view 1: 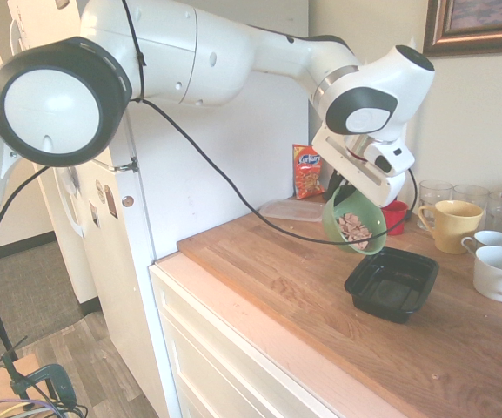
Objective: Pour the cereal into the box
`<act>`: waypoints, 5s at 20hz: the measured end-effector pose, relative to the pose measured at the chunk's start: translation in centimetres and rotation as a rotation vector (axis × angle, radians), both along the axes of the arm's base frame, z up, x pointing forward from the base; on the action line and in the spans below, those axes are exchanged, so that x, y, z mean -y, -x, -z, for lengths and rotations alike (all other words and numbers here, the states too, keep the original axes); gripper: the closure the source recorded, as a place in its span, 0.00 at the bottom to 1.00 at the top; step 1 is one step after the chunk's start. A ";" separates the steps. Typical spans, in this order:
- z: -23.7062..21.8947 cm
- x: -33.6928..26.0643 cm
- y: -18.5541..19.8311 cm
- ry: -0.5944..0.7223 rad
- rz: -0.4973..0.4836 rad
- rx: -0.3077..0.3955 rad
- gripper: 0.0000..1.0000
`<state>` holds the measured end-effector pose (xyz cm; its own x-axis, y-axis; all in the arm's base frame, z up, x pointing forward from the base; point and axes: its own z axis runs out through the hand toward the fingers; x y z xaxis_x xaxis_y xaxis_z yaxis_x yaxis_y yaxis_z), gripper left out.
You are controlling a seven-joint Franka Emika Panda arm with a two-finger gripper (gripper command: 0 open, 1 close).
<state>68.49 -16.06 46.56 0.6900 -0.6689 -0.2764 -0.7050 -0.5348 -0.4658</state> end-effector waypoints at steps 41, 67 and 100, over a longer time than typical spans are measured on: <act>4.6 13.0 2.6 -0.676 0.023 0.135 1.00; -2.6 2.2 -1.9 -0.286 0.022 0.071 1.00; 11.4 -34.6 1.0 0.999 -0.015 0.022 1.00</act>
